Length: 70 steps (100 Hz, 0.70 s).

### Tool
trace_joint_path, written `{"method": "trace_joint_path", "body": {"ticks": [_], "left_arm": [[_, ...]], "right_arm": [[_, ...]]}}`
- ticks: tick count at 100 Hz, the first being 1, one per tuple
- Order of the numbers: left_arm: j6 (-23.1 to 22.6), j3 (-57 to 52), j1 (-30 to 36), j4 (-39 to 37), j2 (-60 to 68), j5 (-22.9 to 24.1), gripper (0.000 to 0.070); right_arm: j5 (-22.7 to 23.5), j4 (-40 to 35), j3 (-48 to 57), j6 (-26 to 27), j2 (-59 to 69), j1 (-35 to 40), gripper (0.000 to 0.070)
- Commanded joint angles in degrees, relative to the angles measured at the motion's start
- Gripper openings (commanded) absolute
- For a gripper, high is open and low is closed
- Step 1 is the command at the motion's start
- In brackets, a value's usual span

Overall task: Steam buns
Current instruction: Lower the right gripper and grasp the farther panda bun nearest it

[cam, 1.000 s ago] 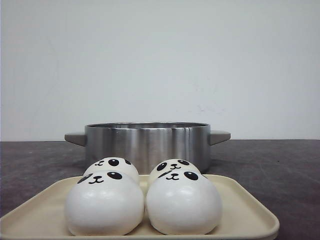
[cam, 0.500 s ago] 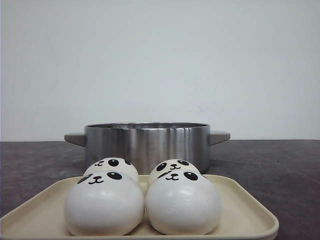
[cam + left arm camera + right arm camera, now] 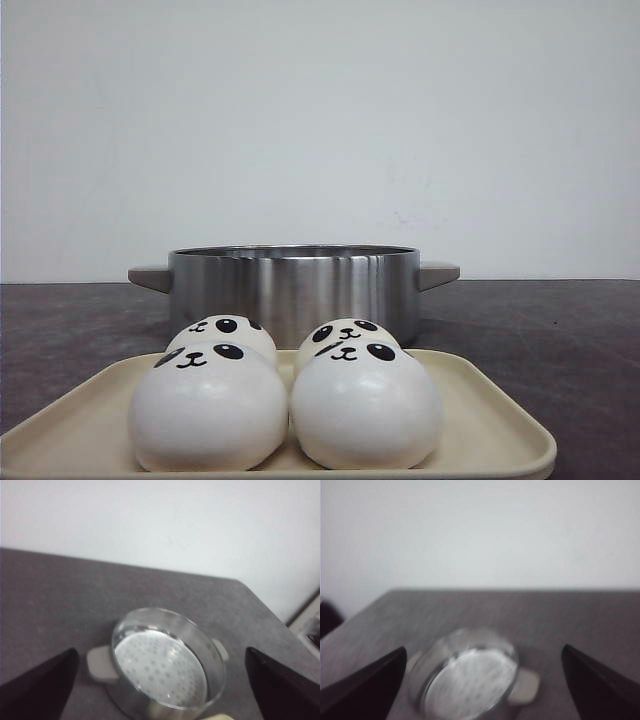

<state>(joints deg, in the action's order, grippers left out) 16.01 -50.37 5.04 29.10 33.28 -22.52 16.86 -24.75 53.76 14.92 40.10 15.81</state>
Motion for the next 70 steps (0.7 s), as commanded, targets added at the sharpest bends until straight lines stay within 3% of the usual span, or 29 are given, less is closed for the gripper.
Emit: {"method": "trace_joint_path", "body": {"ticks": [1,19,39,53,70], "left_arm": [[-0.57,-0.74,0.68,0.24,1.05,-0.22,0.0673],[-0.57,-0.74,3.43,0.96,2.43,-0.17,0.0673],[-0.57,-0.74,7.19,1.44,2.54,-0.17,0.0673],[-0.57,-0.74,9.75,2.47,2.47,-0.15,0.0673],[-0.57,-0.74,11.98,3.06,2.49,0.0,0.0673]], "right_arm": [[-3.65,-2.21,3.21,-0.48,5.18,5.57,0.0625],[-12.52,-13.22,10.54,5.33,19.47,19.87,0.0621],[-12.22,-20.13,12.57,11.54,33.46,27.43,0.0611],[-12.41,-19.78,12.57,12.04,41.83,30.14,0.0599],[-12.39,-14.38,12.57,12.17,51.08,30.93,0.0521]]}}
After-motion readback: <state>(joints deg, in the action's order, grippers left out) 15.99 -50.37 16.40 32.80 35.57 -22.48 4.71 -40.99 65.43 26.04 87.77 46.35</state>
